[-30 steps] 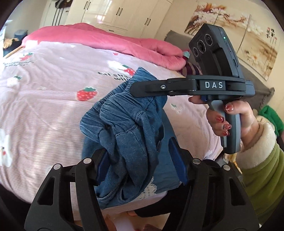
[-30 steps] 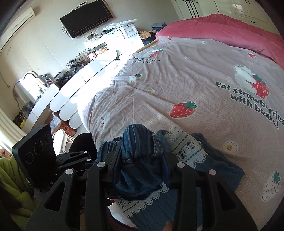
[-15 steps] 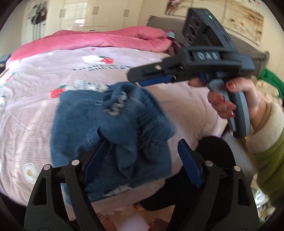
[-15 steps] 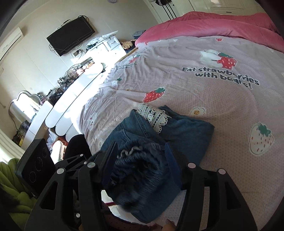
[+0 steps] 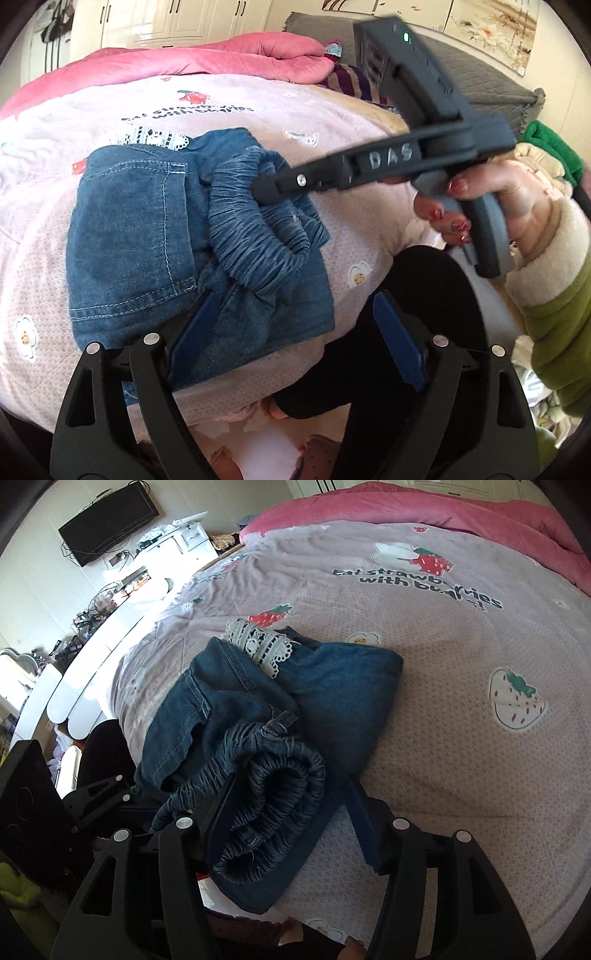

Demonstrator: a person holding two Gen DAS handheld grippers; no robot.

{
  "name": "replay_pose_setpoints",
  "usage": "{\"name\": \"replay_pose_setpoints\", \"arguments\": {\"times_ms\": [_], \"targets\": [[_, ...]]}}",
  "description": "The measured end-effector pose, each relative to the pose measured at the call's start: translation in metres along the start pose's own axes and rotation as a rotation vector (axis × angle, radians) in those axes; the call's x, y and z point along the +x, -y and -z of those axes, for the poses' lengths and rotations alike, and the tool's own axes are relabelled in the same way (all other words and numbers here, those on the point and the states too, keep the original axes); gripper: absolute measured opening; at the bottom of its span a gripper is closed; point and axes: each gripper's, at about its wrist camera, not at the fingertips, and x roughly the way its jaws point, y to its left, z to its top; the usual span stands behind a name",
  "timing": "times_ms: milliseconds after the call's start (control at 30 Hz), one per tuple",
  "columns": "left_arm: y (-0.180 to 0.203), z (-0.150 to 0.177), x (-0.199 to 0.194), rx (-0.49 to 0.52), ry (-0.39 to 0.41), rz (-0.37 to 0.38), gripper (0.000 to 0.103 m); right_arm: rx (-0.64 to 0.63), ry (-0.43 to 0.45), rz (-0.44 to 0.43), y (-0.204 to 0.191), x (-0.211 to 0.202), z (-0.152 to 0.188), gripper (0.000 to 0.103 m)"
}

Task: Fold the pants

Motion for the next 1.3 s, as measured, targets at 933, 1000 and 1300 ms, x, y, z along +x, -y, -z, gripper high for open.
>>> {"name": "replay_pose_setpoints", "arguments": {"times_ms": [933,1000,1300], "targets": [[-0.033,0.004,-0.042,0.012,0.069,-0.08,0.026,-0.004,-0.024,0.05,-0.034,0.015,-0.084,0.04],[-0.029,0.007,-0.031,0.028,0.04,-0.071,0.019,-0.01,-0.05,0.073,-0.032,0.025,-0.084,0.04],[-0.015,0.024,-0.014,0.107,-0.02,-0.067,0.016,-0.097,-0.137,0.101,-0.04,0.045,-0.068,0.04]]}}
